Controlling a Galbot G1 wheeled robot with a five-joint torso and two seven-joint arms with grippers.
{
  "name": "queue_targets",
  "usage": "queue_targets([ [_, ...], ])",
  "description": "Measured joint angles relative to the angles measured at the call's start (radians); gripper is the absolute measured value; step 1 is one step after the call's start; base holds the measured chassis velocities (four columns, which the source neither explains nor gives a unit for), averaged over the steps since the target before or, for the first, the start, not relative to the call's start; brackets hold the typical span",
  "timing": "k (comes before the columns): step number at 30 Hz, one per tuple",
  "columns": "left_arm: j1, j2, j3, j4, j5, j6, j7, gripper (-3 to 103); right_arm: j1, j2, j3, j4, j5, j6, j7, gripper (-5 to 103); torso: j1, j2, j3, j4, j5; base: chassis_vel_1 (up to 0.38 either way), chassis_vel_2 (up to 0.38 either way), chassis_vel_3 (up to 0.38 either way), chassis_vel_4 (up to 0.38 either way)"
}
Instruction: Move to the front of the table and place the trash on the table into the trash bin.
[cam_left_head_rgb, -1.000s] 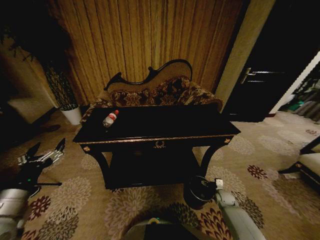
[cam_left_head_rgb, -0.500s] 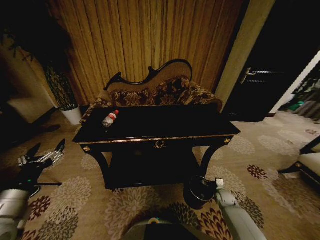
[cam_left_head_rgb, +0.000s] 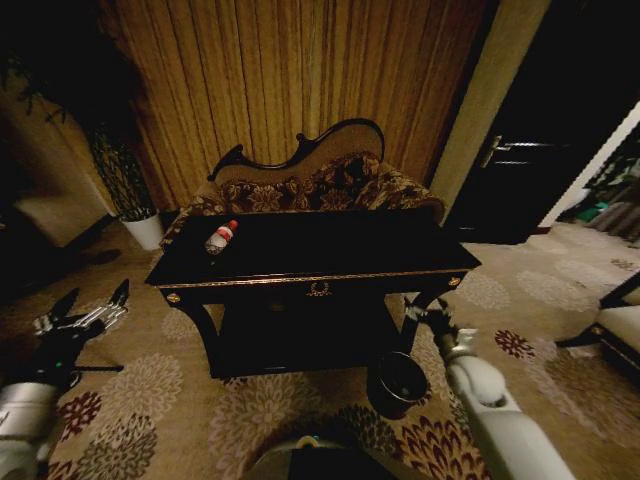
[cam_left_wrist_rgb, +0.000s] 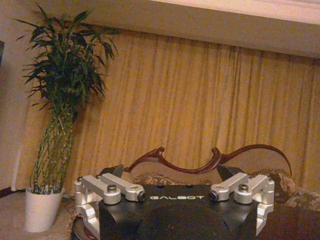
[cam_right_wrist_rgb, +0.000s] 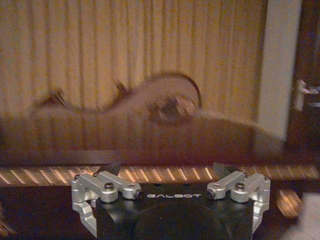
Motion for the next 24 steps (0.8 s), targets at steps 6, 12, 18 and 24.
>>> queue_targets([
  [6,-0.002,-0.001,-0.012,-0.017,0.003,0.018,-0.013,100,0.015,-0.005,0.004,0.107,0.058,-0.054,0.016,100,0.000,0.000,0.000,0.0002,0.0003,0.000,0.000,0.000,0.000],
  [12,-0.001,0.011,-0.029,-0.026,-0.002,0.039,-0.026,100,0.035,-0.010,-0.009,0.131,0.054,-0.059,0.017,100,0.000,0.000,0.000,0.0003,0.0006,0.000,0.000,0.000,0.000],
  [18,-0.002,0.017,-0.035,-0.025,-0.005,0.041,-0.032,100,0.032,-0.010,-0.018,0.146,0.051,-0.058,0.021,100,0.000,0.000,0.000,0.0002,0.0004,-0.004,0.009,0.008,-0.006],
  [24,-0.002,0.017,-0.036,-0.025,-0.005,0.041,-0.032,100,0.026,-0.007,-0.028,0.158,0.048,-0.057,0.022,100,0.000,0.000,0.000,0.0002,0.0005,-0.101,0.092,0.098,-0.094],
])
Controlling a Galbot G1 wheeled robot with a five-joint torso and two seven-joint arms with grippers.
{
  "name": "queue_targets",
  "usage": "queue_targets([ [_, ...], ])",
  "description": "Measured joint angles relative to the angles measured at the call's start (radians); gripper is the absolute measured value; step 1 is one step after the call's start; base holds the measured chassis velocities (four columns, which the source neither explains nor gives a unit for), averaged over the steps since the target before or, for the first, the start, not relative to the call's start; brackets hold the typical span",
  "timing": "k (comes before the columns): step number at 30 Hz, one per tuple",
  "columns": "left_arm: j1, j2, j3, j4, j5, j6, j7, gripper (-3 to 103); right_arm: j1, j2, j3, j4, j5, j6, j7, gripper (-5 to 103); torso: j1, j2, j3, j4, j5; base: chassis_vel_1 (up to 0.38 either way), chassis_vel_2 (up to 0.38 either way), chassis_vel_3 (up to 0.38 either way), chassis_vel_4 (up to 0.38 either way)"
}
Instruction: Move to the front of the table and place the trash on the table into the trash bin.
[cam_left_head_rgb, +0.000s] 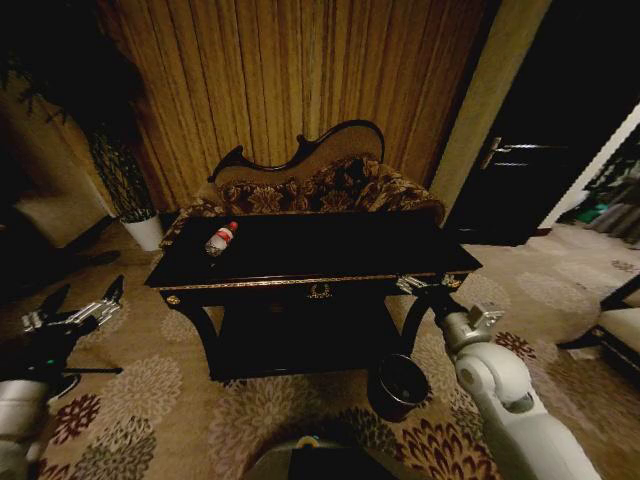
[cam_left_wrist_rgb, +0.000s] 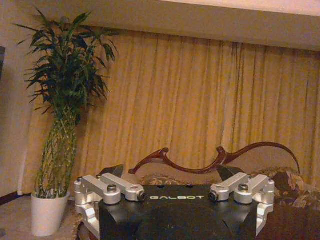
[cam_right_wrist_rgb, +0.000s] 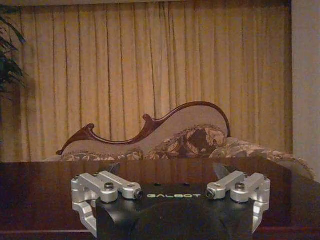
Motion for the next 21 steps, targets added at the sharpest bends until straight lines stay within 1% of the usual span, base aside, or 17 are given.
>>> queue_targets([
  [12,0.002,-0.007,0.000,0.002,-0.001,-0.005,0.005,100,-0.003,0.006,-0.023,0.006,-0.002,0.001,0.005,100,0.001,0.000,0.000,0.0001,0.0000,-0.127,0.140,0.132,-0.132],
  [21,0.002,-0.008,0.000,0.006,-0.002,-0.007,0.007,100,-0.002,0.009,-0.038,0.006,-0.009,0.001,0.008,100,0.000,0.000,0.000,-0.0001,0.0000,-0.102,0.094,0.101,-0.093],
])
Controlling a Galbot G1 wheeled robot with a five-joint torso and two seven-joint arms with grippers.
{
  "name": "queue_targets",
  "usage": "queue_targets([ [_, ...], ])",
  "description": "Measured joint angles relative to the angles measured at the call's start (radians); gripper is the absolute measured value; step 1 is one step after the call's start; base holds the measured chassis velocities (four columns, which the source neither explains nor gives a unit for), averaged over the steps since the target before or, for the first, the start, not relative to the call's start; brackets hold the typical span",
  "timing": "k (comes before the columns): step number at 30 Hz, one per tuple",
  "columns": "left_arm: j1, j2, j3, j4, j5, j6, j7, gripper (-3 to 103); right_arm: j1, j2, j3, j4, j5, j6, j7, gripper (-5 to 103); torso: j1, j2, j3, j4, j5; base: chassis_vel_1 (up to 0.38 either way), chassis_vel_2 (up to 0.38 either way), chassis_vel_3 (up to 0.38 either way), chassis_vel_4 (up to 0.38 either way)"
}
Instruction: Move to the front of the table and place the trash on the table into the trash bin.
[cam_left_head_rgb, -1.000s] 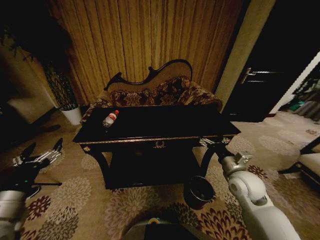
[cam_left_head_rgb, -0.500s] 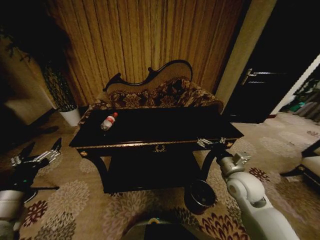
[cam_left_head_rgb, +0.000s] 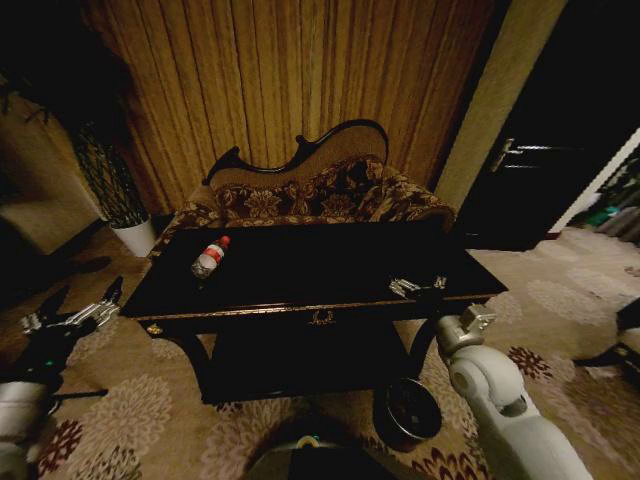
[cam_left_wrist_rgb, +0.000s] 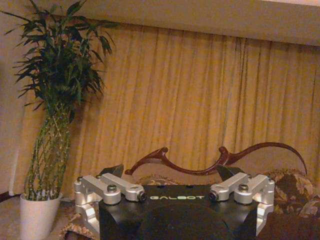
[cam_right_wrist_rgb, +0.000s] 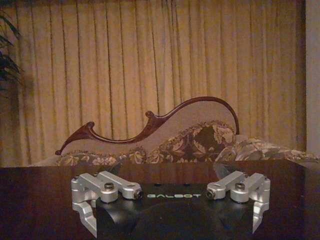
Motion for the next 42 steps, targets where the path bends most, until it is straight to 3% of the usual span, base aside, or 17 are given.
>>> queue_targets([
  [8,-0.003,-0.002,0.004,0.007,0.000,-0.003,-0.002,100,-0.004,0.004,-0.012,0.002,-0.018,0.002,0.000,100,0.000,0.000,0.000,0.0002,-0.0001,-0.093,0.114,0.102,-0.106],
  [16,-0.027,0.057,0.008,0.060,-0.021,0.010,-0.041,100,-0.010,0.009,-0.013,-0.014,-0.027,0.004,0.000,100,0.000,0.000,0.000,0.0004,0.0001,-0.007,0.009,0.005,-0.004],
  [19,-0.078,0.152,0.019,0.126,-0.058,0.050,-0.084,100,-0.011,0.015,-0.015,-0.023,-0.032,0.005,0.000,100,0.000,0.000,0.000,0.0000,-0.0004,0.000,0.000,0.000,0.000],
  [21,-0.090,0.175,0.021,0.138,-0.066,0.060,-0.089,100,-0.011,0.017,-0.016,-0.027,-0.036,0.005,0.000,100,0.000,0.000,0.000,0.0000,-0.0006,0.000,0.000,0.000,0.000],
  [23,-0.131,0.259,0.025,0.171,-0.103,0.093,-0.118,100,-0.014,0.023,-0.021,-0.034,-0.049,0.005,0.000,100,0.000,0.000,0.000,0.0000,-0.0003,0.000,0.000,0.000,0.000],
  [26,-0.157,0.310,0.031,0.178,-0.136,0.130,-0.154,100,-0.018,0.025,-0.024,-0.035,-0.055,0.005,0.000,100,0.000,0.000,0.000,0.0000,-0.0001,0.000,0.000,0.000,0.000],
  [27,-0.192,0.365,0.050,0.179,-0.178,0.175,-0.216,100,-0.021,0.026,-0.025,-0.036,-0.057,0.005,0.000,100,0.000,0.000,0.000,0.0000,-0.0002,0.000,0.000,0.000,0.000],
  [28,-0.192,0.365,0.050,0.179,-0.178,0.175,-0.216,100,-0.021,0.026,-0.025,-0.036,-0.057,0.005,0.000,100,0.000,0.000,0.000,0.0000,-0.0002,0.000,0.000,0.000,0.000],
  [31,-0.270,0.452,0.113,0.197,-0.235,0.230,-0.322,100,-0.028,0.026,-0.020,-0.036,-0.058,0.005,0.000,100,0.000,0.000,0.000,0.0001,-0.0002,0.000,0.000,0.000,0.000],
  [34,-0.298,0.478,0.136,0.205,-0.256,0.253,-0.354,100,-0.032,0.025,-0.016,-0.037,-0.058,0.005,0.000,100,0.000,0.000,0.000,0.0000,0.0000,0.000,0.000,0.000,0.000],
  [36,-0.353,0.537,0.192,0.234,-0.298,0.292,-0.423,100,-0.042,0.024,-0.010,-0.041,-0.059,0.005,0.000,100,0.000,0.000,0.000,-0.0002,-0.0003,0.000,0.000,0.000,0.000],
  [42,-0.392,0.638,0.284,0.288,-0.340,0.313,-0.451,100,-0.040,0.026,-0.013,-0.048,-0.066,0.006,0.000,100,0.000,0.000,0.000,0.0002,0.0000,0.000,0.000,0.000,0.000],
])
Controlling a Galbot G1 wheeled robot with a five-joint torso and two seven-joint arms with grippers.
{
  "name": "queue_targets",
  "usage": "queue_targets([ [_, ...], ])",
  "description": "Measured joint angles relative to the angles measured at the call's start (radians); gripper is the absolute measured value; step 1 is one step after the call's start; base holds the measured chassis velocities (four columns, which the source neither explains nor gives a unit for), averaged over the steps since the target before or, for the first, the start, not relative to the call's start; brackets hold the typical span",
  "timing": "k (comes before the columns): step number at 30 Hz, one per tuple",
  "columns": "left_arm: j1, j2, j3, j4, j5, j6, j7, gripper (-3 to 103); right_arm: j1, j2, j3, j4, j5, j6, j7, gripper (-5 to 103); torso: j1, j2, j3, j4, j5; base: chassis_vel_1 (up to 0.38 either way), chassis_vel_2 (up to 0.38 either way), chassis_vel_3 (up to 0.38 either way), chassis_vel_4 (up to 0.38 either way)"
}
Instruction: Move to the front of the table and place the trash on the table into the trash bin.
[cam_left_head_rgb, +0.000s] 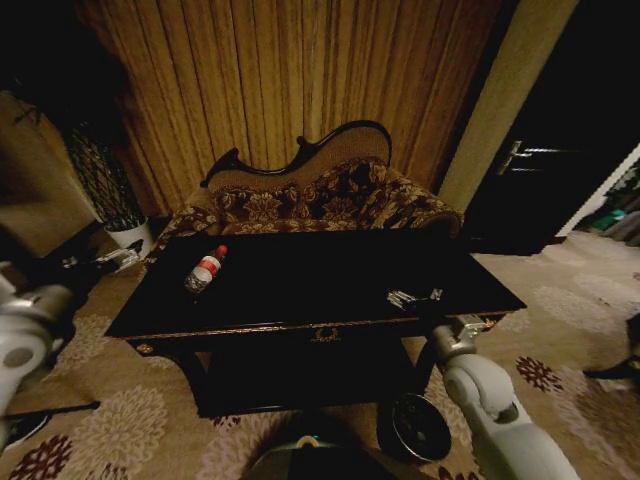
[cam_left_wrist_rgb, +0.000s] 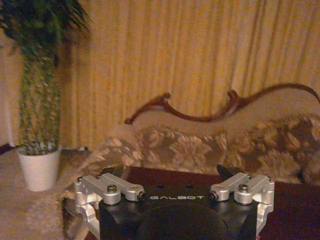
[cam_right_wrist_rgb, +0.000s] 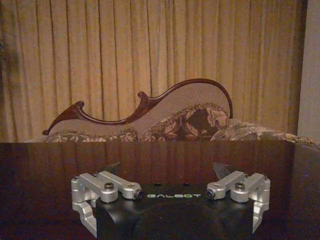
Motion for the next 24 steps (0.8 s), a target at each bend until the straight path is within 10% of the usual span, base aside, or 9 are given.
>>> queue_targets([
  [11,-0.165,0.133,0.229,0.071,-0.050,-0.003,0.018,100,0.005,0.007,-0.003,-0.020,-0.011,0.003,0.000,100,0.000,0.000,0.000,-0.0001,0.0000,0.000,0.000,0.000,0.000],
  [17,-0.350,0.140,0.485,0.053,-0.095,0.017,-0.085,100,0.026,0.001,-0.002,-0.033,-0.010,0.003,0.001,100,0.000,0.000,0.000,-0.0003,0.0000,0.000,0.000,0.000,0.000],
  [24,-0.424,0.125,0.579,0.054,-0.133,0.035,-0.155,100,0.026,0.010,0.007,-0.061,-0.010,0.014,0.001,100,0.000,0.000,0.000,-0.0003,0.0001,0.000,0.000,0.000,0.000],
])
